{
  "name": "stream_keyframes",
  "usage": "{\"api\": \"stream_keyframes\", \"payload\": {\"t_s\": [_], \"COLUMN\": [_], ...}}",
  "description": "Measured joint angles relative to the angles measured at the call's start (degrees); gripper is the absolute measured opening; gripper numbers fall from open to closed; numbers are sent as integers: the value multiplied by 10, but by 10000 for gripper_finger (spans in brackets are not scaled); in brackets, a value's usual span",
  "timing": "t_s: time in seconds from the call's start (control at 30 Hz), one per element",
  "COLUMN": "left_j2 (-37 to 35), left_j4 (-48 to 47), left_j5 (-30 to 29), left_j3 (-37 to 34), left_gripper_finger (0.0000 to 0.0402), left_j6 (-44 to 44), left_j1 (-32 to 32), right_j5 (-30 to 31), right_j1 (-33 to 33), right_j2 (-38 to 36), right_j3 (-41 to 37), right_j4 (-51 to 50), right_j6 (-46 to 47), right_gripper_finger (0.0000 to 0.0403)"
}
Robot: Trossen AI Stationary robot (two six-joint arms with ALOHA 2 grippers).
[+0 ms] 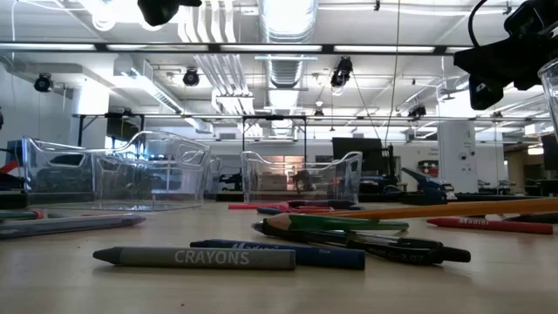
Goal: Sort crayons/erasers/pens/pencils in bins
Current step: Adjust the middle transparent bin
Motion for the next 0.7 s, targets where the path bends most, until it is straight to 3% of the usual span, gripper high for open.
{"api": "stream_keyframes", "payload": {"t_s": [0.33, 0.53, 0.7], "left_j2": [-5, -9, -14], "left_j4": [-71, -252, -313], "left_j5": [32, 91, 103], "left_j3": [-2, -2, -11], "left_gripper_finger": [157, 157, 157], "left_j6": [-14, -7, 35], "left_j1": [-1, -2, -2], "right_j5": [0, 0, 0], "right_j1": [0, 0, 0], "right_j2": [0, 0, 0], "right_j3": [0, 0, 0], "right_j4": [0, 0, 0], "right_j6": [0, 0, 0], "right_gripper_finger": [9, 9, 9]}}
